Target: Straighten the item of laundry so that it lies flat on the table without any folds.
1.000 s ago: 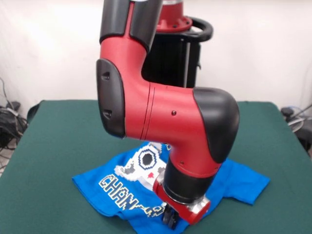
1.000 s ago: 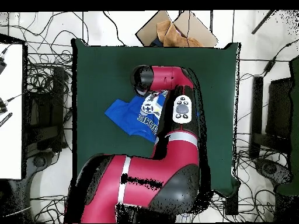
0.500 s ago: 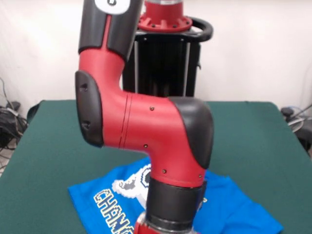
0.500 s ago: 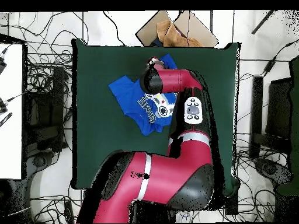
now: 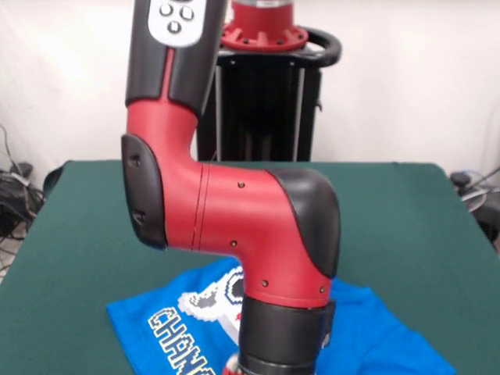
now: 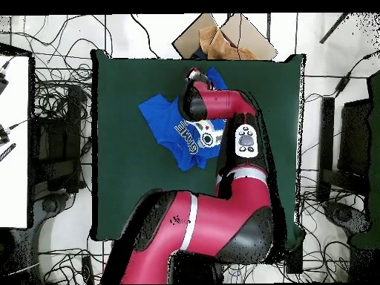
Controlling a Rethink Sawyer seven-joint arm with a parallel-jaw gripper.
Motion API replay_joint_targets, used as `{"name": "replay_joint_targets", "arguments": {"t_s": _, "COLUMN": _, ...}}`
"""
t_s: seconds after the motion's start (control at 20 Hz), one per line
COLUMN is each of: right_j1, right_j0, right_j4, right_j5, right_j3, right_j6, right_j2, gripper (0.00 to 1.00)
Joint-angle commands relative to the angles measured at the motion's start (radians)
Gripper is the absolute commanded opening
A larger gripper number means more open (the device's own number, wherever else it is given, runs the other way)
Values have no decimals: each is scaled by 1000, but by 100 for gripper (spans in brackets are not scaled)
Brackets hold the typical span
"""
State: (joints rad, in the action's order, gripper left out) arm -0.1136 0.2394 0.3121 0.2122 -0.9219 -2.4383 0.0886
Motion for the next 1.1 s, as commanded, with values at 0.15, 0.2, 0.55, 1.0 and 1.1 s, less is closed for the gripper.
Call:
{"name": "replay_joint_targets", "arguments": {"t_s": 0.15, "right_j1": -55, "right_j0": -3, "right_j4": -85, "right_j5": 621, "right_j3": -155, "right_j6": 167, "right_j2": 86, "gripper": 0}}
{"name": "replay_joint_targets", "arguments": {"t_s": 0.2, "right_j1": -84, "right_j0": -1, "right_j4": -90, "right_j5": 634, "right_j3": -167, "right_j6": 170, "right_j2": 89, "gripper": 0}}
{"name": "replay_joint_targets", "arguments": {"t_s": 0.55, "right_j1": -182, "right_j0": 42, "right_j4": -64, "right_j5": 469, "right_j3": -282, "right_j6": 170, "right_j2": 164, "gripper": 0}}
{"name": "replay_joint_targets", "arguments": {"t_s": 1.0, "right_j1": -137, "right_j0": 58, "right_j4": 7, "right_j5": 306, "right_j3": -406, "right_j6": 119, "right_j2": 148, "gripper": 0}}
{"name": "replay_joint_targets", "arguments": {"t_s": 1.1, "right_j1": -128, "right_j0": 58, "right_j4": 19, "right_j5": 273, "right_j3": -403, "right_j6": 113, "right_j2": 146, "gripper": 0}}
